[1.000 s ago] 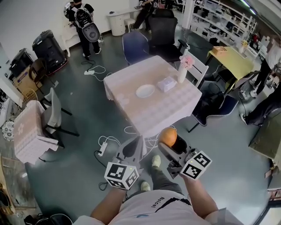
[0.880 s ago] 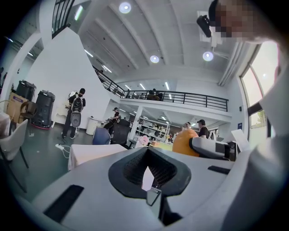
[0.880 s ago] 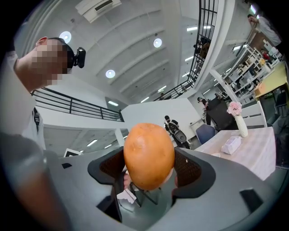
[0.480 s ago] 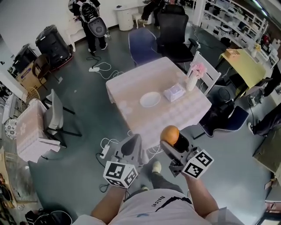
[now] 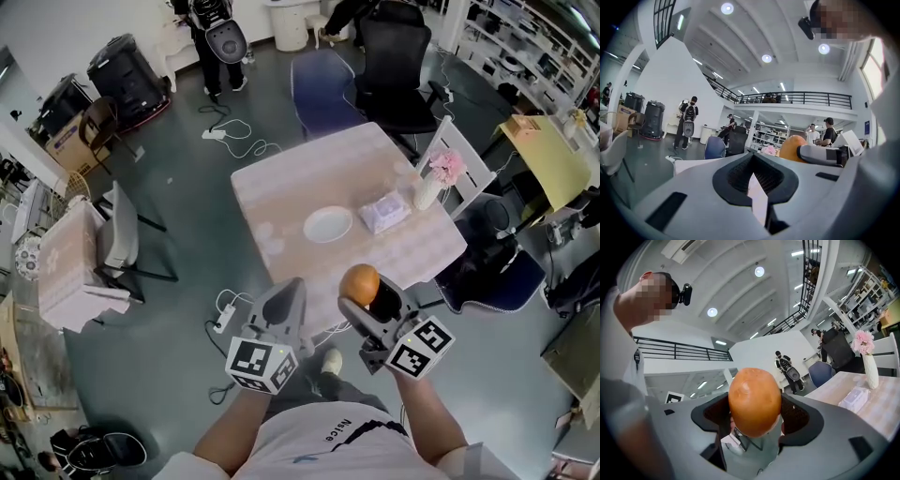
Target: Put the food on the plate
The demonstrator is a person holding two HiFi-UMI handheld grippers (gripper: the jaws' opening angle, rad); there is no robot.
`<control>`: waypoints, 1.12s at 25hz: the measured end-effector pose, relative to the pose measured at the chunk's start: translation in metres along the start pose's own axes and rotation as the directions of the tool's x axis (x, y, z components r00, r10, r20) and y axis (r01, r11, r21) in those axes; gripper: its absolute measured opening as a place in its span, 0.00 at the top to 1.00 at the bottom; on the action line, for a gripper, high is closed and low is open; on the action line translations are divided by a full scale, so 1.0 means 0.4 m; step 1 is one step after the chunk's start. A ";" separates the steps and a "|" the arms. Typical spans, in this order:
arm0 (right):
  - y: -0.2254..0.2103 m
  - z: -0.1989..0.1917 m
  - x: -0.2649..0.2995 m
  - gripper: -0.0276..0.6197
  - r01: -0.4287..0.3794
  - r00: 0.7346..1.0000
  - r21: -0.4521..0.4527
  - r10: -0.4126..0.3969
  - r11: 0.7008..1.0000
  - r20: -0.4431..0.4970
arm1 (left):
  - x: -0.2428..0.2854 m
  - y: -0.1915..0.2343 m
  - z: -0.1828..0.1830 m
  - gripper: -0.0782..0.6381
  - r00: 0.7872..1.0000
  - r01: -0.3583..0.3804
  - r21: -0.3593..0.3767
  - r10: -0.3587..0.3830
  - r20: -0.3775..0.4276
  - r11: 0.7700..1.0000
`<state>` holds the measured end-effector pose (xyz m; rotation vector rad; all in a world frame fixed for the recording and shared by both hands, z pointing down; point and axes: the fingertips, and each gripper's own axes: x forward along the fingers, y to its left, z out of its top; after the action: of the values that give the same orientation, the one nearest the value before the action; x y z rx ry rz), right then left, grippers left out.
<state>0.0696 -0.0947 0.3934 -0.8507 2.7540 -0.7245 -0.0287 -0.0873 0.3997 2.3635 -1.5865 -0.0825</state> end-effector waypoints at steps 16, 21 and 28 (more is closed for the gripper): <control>-0.190 -0.054 0.155 0.48 0.124 0.990 0.002 -0.123 0.992 -0.073 | 0.199 0.114 -0.066 0.88 0.996 0.060 0.042 -0.057 -0.068 0.997; -0.281 -0.109 0.247 0.48 0.194 0.973 -0.034 -0.197 0.980 -0.123 | 0.260 0.187 -0.092 0.88 0.991 0.095 0.028 -0.091 -0.098 0.995; -0.423 -0.220 0.339 0.48 0.286 0.934 -0.074 -0.296 0.955 -0.200 | 0.341 0.286 -0.158 0.88 0.981 0.133 0.020 -0.129 -0.145 0.991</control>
<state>0.0143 -0.2581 0.5516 -1.2817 2.8667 -0.8511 -0.0648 -0.2386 0.5068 2.4346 -1.3750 0.0830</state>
